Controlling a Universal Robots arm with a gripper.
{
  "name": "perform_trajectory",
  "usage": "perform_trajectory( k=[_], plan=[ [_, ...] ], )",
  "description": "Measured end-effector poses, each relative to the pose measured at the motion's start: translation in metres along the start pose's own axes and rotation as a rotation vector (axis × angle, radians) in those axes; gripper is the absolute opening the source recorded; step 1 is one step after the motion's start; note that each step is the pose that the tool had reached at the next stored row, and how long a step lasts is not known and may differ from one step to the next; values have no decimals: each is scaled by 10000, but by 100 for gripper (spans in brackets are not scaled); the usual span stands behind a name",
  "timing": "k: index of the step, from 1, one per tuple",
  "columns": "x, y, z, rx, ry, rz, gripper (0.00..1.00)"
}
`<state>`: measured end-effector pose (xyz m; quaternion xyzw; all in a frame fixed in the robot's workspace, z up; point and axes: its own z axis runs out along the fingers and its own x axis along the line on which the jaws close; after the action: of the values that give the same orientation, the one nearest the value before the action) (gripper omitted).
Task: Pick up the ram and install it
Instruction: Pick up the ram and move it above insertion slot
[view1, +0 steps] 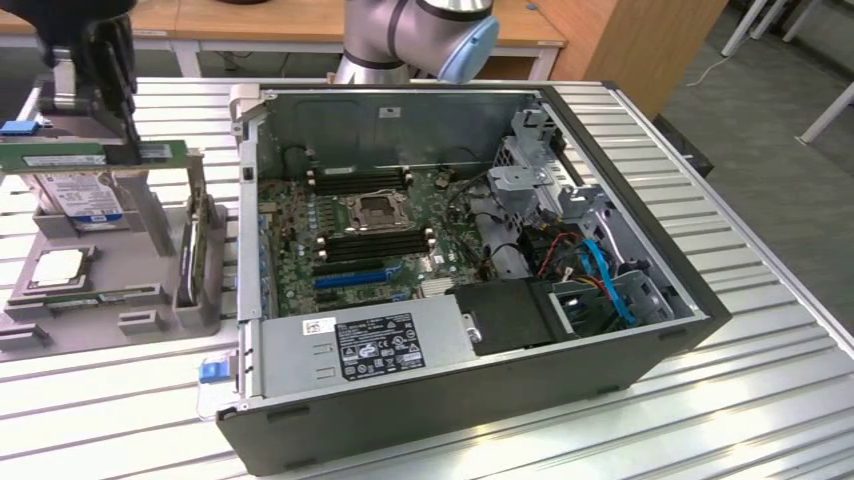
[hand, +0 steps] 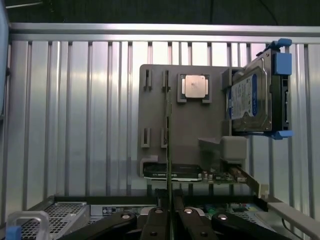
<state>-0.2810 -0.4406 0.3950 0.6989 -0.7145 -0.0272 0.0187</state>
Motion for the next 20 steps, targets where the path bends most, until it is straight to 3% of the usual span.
perform_trajectory(
  k=[6, 20],
  plan=[
    [-5, -228, -15, -1, -4, -47, 14],
    [-19, -845, -55, -2, -22, -95, 14]
  ],
)
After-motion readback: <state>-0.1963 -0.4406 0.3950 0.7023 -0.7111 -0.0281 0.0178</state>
